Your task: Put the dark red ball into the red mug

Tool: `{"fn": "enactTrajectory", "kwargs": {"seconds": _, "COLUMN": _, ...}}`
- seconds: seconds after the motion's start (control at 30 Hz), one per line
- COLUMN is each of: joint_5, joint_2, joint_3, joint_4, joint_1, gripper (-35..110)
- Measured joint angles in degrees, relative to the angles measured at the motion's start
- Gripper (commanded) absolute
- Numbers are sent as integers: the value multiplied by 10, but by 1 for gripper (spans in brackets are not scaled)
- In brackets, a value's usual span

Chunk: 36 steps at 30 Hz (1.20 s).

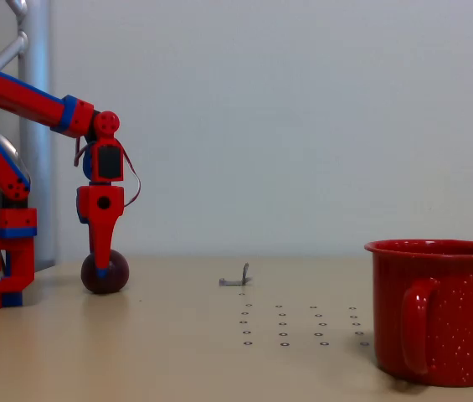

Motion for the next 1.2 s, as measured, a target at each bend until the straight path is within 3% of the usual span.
{"fn": "enactTrajectory", "kwargs": {"seconds": 0.5, "joint_5": -78, "joint_2": 10, "joint_3": 12, "joint_4": 23, "joint_1": 97, "gripper": 40}}
{"fn": "enactTrajectory", "kwargs": {"seconds": 0.8, "joint_5": -76, "joint_2": 10, "joint_3": 102, "joint_4": -76, "joint_1": 82, "gripper": 39}}
{"fn": "enactTrajectory", "kwargs": {"seconds": 1.2, "joint_5": -75, "joint_2": -3, "joint_3": 47, "joint_4": -93, "joint_1": 65, "gripper": 39}}
